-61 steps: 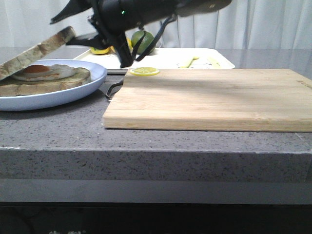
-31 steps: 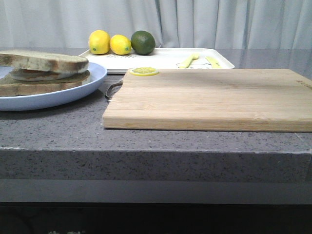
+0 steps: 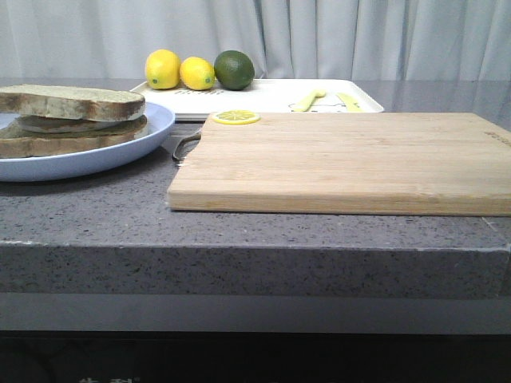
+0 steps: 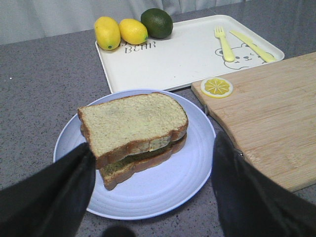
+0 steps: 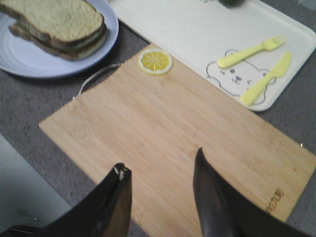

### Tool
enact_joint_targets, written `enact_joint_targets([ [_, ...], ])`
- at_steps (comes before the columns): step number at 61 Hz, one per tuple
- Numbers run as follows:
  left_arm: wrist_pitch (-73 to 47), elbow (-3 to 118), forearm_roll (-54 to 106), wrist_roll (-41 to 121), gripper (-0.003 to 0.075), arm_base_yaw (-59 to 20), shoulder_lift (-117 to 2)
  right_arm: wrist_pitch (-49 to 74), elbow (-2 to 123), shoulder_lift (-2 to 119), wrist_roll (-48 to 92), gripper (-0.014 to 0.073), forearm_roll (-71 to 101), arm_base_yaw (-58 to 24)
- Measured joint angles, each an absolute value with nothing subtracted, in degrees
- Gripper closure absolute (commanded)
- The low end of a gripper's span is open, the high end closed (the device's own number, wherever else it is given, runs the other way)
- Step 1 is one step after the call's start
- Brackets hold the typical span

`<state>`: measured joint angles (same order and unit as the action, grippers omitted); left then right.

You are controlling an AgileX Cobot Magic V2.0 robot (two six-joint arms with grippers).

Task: Place bread and move sandwich to tray
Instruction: 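Move the left gripper to the blue plate rim and grasp it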

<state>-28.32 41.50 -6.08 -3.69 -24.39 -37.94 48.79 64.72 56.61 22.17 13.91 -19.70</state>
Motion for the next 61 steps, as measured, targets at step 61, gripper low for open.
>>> enact_joint_targets([
  [61,-53.6,63.4,14.7,11.0,0.0228,8.2,-74.7,45.1,51.2,41.6,21.8,0.0263,14.9,-19.7],
])
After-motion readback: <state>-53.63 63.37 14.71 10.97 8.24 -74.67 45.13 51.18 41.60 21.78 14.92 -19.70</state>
